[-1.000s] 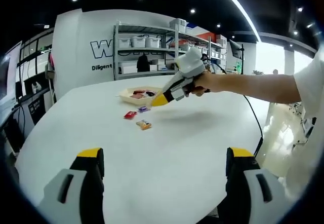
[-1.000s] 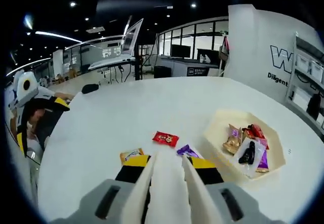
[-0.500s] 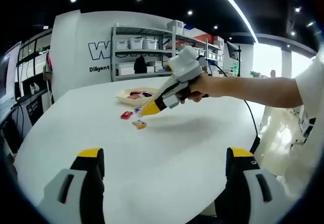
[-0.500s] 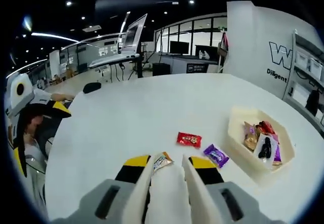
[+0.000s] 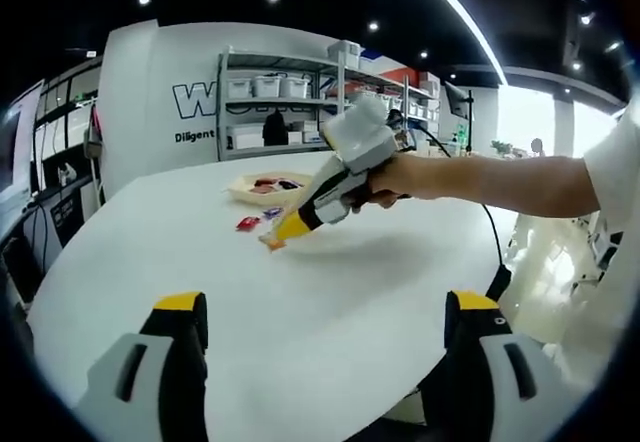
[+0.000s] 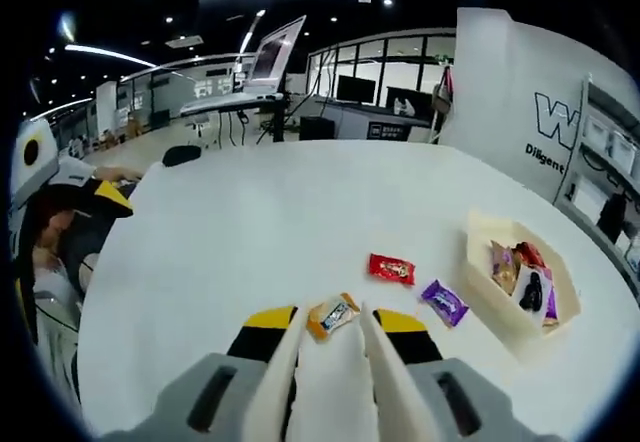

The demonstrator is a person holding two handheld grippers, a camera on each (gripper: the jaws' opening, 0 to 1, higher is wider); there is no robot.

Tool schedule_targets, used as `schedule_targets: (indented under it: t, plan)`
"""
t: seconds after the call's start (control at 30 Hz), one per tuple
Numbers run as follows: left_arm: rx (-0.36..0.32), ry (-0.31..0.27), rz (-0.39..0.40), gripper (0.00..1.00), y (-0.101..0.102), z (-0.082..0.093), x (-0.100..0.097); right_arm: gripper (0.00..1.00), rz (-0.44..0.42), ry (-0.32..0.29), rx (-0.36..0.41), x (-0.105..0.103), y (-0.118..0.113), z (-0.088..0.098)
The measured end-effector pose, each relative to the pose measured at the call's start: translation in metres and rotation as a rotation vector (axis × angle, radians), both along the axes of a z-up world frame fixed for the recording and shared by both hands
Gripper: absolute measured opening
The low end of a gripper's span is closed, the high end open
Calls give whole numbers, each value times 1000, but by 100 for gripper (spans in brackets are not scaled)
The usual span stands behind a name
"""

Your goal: Place the target food into the container with the food tongs after gripping and lifting it, then release it inside without dropping or visibly crushing the food.

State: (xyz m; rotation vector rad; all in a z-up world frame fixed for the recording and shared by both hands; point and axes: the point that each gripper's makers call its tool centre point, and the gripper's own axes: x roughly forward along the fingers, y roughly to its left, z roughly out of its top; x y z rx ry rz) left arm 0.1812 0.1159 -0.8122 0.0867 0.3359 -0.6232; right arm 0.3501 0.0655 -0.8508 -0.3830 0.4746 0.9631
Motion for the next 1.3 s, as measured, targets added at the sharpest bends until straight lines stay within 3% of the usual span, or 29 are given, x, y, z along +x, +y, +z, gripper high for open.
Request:
schedule_targets:
  t: [0.03,0.17,0.37,0.5,0.7,1.3]
  plan:
    - [-1,-3,-1,97,0,1,-1,22,4,-25,-38,-1,-5,-3]
    - [-1,-6,-2,97,-2,3,-1,22,-11,-21,-45,2,-19,-2]
    - [1,-11,-9,97,-5,5,-2,22,-41,-15,-19,8,-33,4]
    - [2,-12,-10,97,-6,6,-2,22,-39,4,23,7,-25,9]
    - [11,-15,-5,96,-4,7,-4,22,-9,-5,18,4,-8,5]
    - [31,-11,14,97,5,6,-5,22,18,15,14,9,4,-9]
